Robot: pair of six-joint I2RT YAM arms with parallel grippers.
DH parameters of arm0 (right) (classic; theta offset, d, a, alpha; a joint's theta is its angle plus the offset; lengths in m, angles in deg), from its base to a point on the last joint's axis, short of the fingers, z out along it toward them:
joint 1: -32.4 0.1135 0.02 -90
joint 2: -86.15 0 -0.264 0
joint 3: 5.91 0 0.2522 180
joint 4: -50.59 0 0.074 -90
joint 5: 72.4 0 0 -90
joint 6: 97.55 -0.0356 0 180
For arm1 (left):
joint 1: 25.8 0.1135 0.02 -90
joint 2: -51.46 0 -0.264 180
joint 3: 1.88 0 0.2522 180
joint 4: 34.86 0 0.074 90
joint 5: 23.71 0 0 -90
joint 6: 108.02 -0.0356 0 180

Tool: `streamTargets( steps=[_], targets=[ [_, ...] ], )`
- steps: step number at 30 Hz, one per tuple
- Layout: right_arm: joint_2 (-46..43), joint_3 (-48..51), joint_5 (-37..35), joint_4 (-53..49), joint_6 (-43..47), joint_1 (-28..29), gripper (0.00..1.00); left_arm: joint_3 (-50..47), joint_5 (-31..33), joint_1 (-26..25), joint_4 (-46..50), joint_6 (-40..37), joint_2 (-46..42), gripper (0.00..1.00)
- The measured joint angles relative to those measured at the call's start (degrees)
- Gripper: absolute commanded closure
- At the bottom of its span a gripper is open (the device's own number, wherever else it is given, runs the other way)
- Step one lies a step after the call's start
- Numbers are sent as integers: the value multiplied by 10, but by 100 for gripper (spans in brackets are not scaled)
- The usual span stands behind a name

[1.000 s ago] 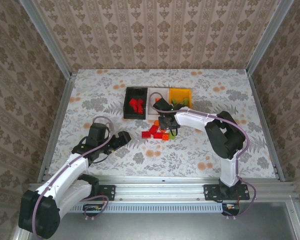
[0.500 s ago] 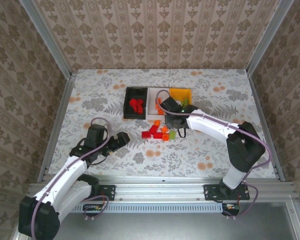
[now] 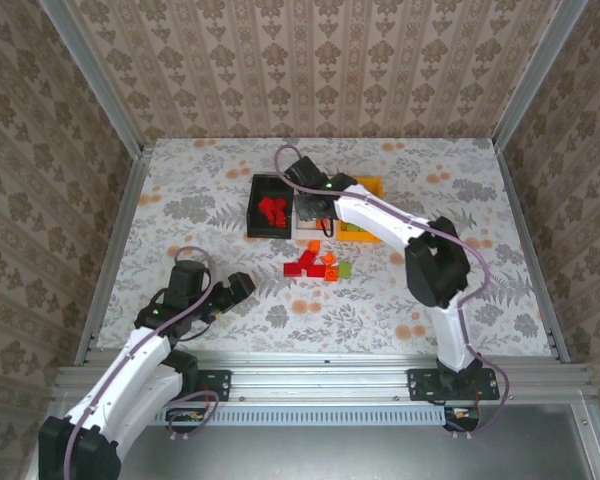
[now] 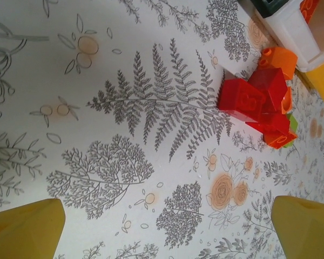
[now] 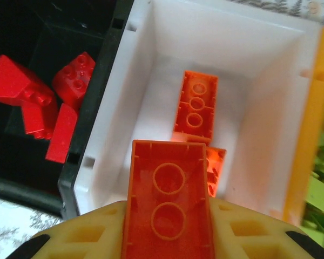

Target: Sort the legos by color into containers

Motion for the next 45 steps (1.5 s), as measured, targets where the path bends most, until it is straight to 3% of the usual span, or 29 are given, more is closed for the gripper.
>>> streamTargets(
  steps=[4,8,13,20,26,31,37,45],
  targets=[
    [47,-47,0,-21,8,-6,62,-10,0,0,8,10,-28,0],
    [57,-61,3,-33,15,-19,45,-10,0,0,8,10,-28,0],
    [39,-35,6,-25,19,-28,40,-10,-1,0,7,10,-12,0],
    [-169,188,12,23,-7,0,44,-3,-4,-3,-39,9,62,3],
    [-299,402,20,56,-70,17,48,72,17,-68,-55,-19,185,4],
    [-304,495,35,59,-115,17,48,137,38,-111,-83,-42,269,7],
    [-284,483,38,89,-124,17,45,189,56,-133,-94,-56,378,10],
    [-217,437,43,118,-123,17,45,193,71,-136,-92,-57,372,10]
  ],
)
